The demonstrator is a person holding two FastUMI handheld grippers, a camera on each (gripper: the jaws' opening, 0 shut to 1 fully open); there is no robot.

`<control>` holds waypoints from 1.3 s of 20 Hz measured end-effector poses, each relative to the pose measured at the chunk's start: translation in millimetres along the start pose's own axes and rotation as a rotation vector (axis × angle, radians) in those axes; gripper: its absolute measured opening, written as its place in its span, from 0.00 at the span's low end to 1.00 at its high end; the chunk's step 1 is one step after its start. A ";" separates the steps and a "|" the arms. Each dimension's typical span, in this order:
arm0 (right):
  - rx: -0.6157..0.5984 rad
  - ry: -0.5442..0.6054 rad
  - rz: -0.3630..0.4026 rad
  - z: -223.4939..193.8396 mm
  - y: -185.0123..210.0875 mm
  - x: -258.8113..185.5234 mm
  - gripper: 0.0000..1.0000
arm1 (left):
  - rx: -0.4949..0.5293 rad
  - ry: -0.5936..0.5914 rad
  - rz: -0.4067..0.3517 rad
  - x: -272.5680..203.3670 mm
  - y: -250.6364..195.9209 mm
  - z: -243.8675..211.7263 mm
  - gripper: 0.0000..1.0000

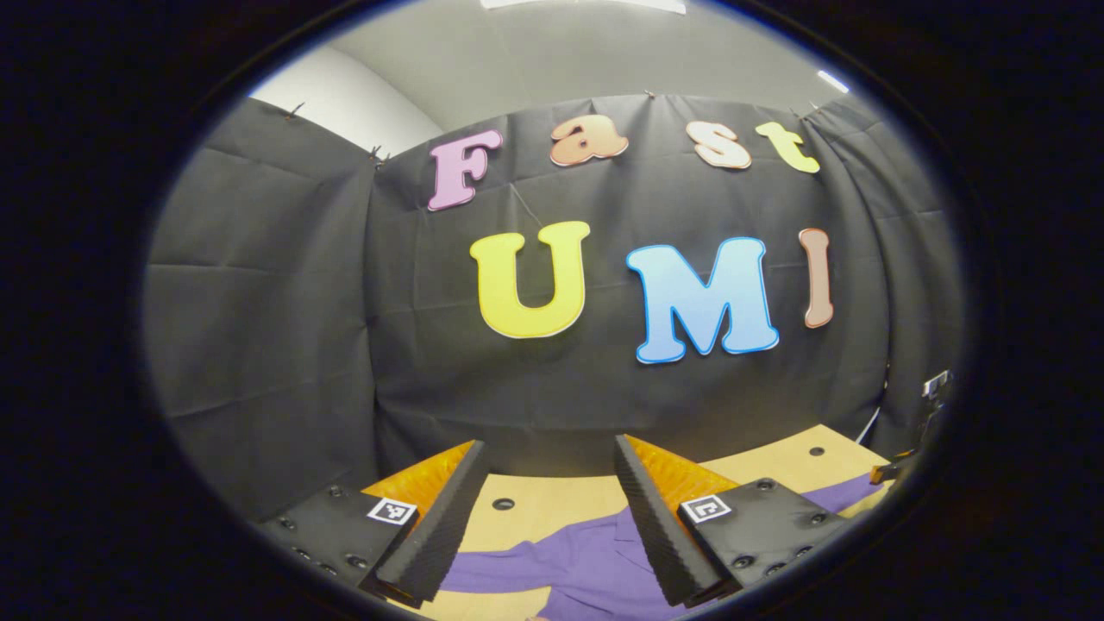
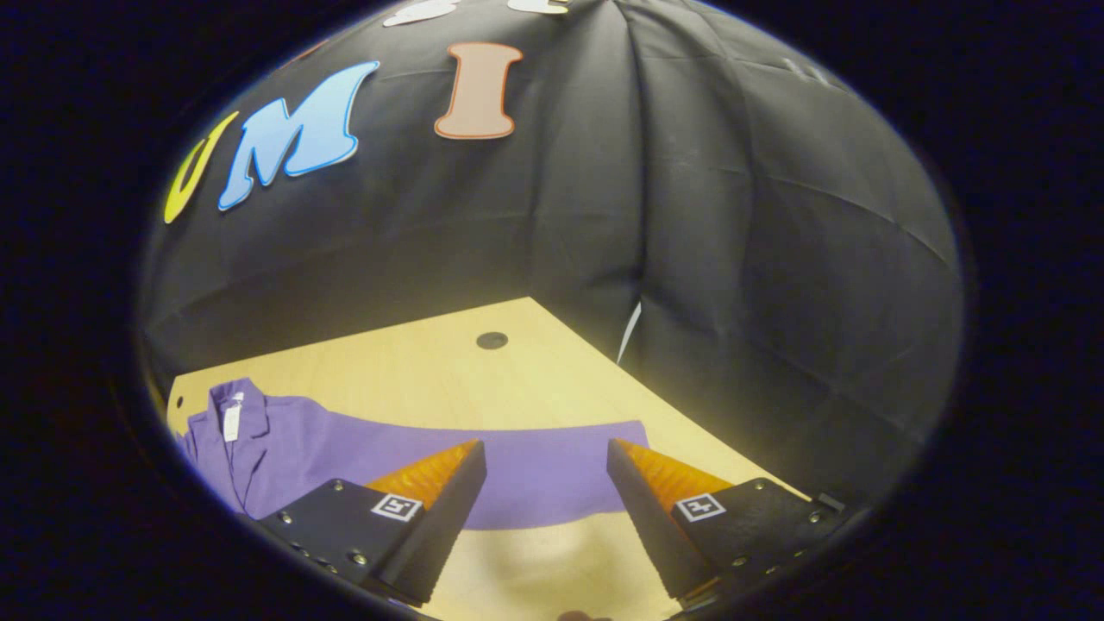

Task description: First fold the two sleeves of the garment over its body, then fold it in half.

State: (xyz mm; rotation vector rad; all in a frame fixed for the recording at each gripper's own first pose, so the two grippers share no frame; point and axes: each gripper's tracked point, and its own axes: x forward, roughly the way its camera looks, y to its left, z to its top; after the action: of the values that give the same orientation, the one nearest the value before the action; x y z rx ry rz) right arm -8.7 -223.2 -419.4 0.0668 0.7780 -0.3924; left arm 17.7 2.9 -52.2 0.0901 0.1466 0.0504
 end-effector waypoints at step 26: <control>0.063 0.300 0.007 -90.9 -33.2 74.8 0.75 | 0.021 0.067 0.064 -7.9 -21.9 -27.5 0.93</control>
State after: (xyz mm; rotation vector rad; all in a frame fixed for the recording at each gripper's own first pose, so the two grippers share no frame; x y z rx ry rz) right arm -33.8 -259.6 -533.4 0.1909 1.0609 -0.4051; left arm 6.8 -17.0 -80.2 0.1143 0.2116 0.1162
